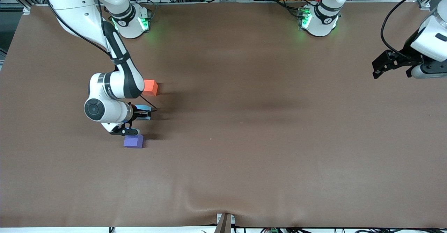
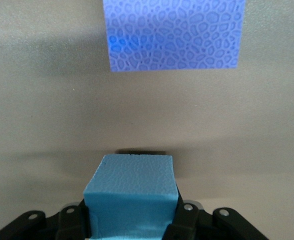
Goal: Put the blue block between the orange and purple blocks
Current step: 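Lower the blue block between the orange and purple blocks with the right gripper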
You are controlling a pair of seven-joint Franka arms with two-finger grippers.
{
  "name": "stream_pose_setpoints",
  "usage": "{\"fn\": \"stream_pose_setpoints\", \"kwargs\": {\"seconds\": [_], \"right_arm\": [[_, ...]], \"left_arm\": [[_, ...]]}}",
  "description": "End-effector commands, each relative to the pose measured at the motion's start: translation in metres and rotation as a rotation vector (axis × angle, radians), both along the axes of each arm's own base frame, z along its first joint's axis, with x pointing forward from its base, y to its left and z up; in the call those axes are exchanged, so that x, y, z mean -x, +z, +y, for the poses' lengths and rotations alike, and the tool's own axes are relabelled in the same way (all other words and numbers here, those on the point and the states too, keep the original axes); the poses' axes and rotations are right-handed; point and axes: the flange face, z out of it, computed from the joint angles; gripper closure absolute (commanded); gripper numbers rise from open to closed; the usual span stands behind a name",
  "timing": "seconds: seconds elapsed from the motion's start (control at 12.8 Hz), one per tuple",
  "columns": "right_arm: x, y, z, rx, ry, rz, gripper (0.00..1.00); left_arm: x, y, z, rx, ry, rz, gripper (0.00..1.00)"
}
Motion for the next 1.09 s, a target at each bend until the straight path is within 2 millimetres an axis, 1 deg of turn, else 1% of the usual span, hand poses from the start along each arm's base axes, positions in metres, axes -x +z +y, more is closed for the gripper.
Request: {"fn": "stream_pose_setpoints", "kwargs": {"seconds": [0.0, 0.08, 0.16, 0.23, 0.31, 0.47, 0.55, 0.7, 0.78, 0.86, 0.94, 1.01], "right_arm": [[0.008, 0.009, -0.006, 0.005, 0.029, -0.045, 0.42], [0.008, 0.004, -0.008, 0.011, 0.030, -0.073, 0.08], [0.009, 0.000, -0.011, 0.014, 0.024, -0.107, 0.00], [0.009, 0.000, -0.018, 0.014, 0.011, -0.110, 0.00], [0.007, 0.006, -0.020, 0.011, 0.007, -0.116, 0.00], [0.002, 0.046, -0.031, -0.001, -0.018, -0.144, 0.00], [0.002, 0.078, -0.036, -0.016, -0.027, -0.155, 0.00], [0.004, 0.150, -0.046, -0.054, -0.044, -0.228, 0.00], [0.006, 0.186, -0.064, -0.068, -0.065, -0.262, 0.00], [0.010, 0.220, -0.078, -0.045, -0.048, -0.267, 0.00], [0.013, 0.260, -0.096, 0.027, -0.003, -0.274, 0.00], [0.015, 0.292, -0.106, 0.068, 0.011, -0.272, 0.00]], "left_arm": [[0.011, 0.001, 0.003, 0.018, -0.011, 0.007, 0.00], [0.010, 0.001, 0.002, 0.017, -0.014, 0.007, 0.00], [0.010, 0.001, 0.002, 0.017, -0.017, 0.004, 0.00], [0.010, 0.001, 0.003, 0.017, -0.018, 0.001, 0.00], [0.010, 0.001, 0.003, 0.017, -0.019, 0.000, 0.00], [0.009, 0.002, 0.004, 0.018, -0.019, -0.001, 0.00], [0.009, 0.001, 0.005, 0.018, -0.016, 0.000, 0.00], [0.011, 0.002, 0.004, 0.018, -0.017, 0.003, 0.00], [0.013, 0.005, 0.003, 0.019, -0.019, 0.000, 0.00], [0.013, 0.005, 0.004, 0.019, -0.019, 0.000, 0.00], [0.013, 0.005, 0.004, 0.019, -0.019, 0.000, 0.00], [0.013, 0.005, 0.003, 0.018, -0.022, 0.000, 0.00]]}}
